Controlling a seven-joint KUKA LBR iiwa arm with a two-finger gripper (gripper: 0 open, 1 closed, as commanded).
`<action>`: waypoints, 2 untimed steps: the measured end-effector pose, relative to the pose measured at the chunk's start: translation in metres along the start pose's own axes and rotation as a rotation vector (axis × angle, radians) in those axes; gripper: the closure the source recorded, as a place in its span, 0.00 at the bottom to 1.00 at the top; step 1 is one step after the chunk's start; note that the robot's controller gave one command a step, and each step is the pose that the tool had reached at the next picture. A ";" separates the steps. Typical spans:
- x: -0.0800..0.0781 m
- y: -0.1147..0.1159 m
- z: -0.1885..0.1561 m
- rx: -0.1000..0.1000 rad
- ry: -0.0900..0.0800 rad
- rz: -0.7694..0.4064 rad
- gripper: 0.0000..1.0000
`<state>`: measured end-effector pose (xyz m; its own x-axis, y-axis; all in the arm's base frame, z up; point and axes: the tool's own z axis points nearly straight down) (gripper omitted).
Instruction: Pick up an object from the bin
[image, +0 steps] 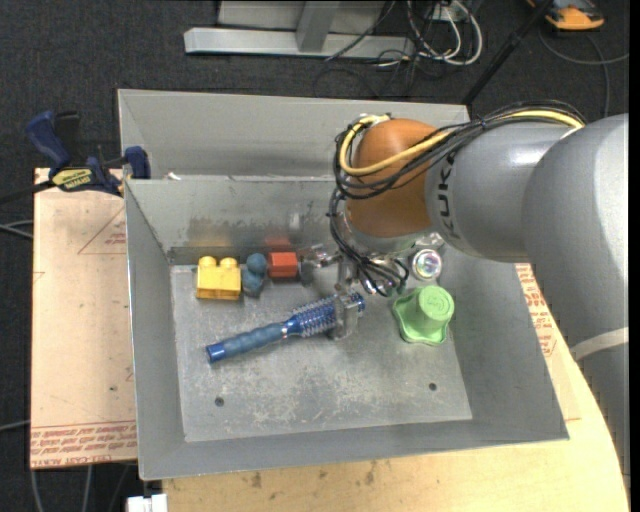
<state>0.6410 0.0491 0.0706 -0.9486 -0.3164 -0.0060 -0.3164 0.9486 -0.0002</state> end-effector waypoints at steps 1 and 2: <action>-0.009 -0.011 -0.051 0.001 -0.003 -0.193 0.00; 0.010 -0.004 0.002 -0.002 0.006 0.039 0.00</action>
Offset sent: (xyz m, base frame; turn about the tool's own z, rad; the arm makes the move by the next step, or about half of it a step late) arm 0.0099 -0.0081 0.0487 -0.1962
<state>0.6331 0.0427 0.0690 -0.9602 -0.2793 -0.0001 -0.2793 0.9602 0.0019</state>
